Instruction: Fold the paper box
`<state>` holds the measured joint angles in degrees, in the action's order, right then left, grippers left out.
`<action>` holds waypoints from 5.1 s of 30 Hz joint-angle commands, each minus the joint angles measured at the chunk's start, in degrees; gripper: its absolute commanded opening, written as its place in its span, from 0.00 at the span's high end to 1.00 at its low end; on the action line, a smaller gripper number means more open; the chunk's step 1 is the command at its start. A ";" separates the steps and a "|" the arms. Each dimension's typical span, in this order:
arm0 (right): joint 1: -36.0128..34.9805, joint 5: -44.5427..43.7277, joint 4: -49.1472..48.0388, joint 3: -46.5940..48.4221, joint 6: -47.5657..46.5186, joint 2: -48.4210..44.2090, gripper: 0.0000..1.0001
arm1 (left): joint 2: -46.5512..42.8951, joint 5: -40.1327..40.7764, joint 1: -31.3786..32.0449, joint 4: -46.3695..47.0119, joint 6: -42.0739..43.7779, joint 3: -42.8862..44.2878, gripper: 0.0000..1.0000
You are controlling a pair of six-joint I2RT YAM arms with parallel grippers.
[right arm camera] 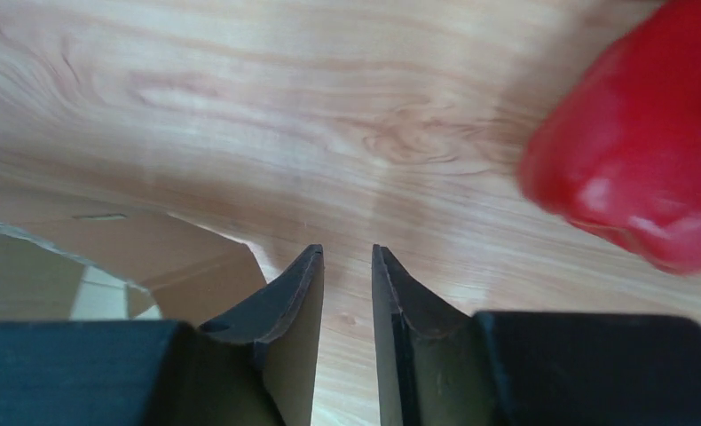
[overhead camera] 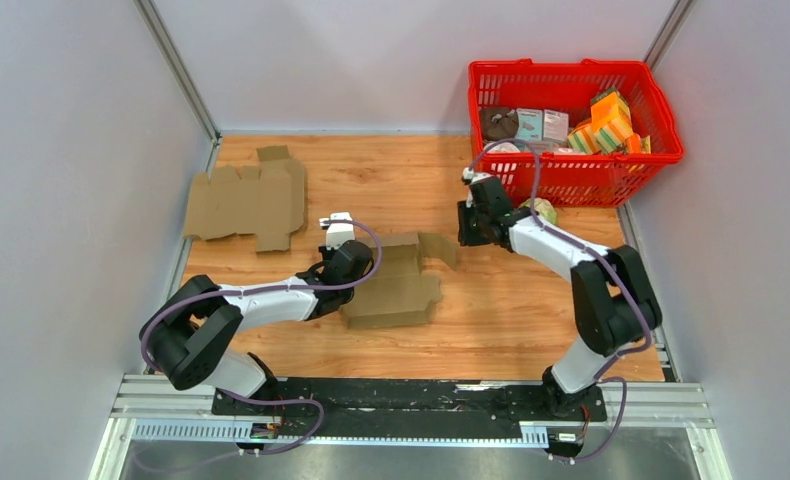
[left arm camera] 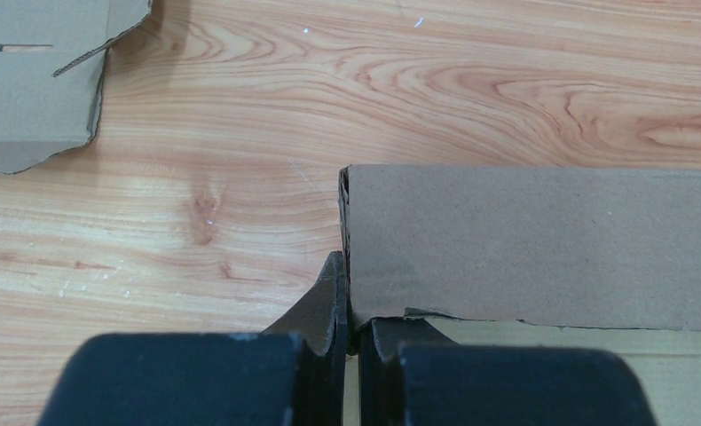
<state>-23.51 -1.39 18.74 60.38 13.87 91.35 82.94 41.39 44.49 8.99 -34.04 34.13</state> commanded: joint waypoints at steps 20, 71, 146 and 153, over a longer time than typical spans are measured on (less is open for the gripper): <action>-7.52 19.33 -5.65 -1.32 1.95 1.55 0.71 | 0.82 -3.33 0.33 0.23 0.73 0.32 1.00; -16.30 3.34 -5.39 -7.65 8.27 1.47 0.80 | 1.62 -2.98 0.33 0.94 0.38 -0.12 1.00; -10.76 19.61 -23.28 -11.07 -22.58 -1.18 0.46 | 0.30 -3.86 0.33 1.46 2.93 -0.82 1.00; -19.10 -0.43 -31.65 -12.48 -21.34 0.84 0.51 | -0.23 -3.42 0.33 1.38 2.84 -1.35 1.00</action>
<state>-38.61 11.68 -3.16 48.56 -8.84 91.11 83.68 39.59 44.51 11.44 -31.20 34.00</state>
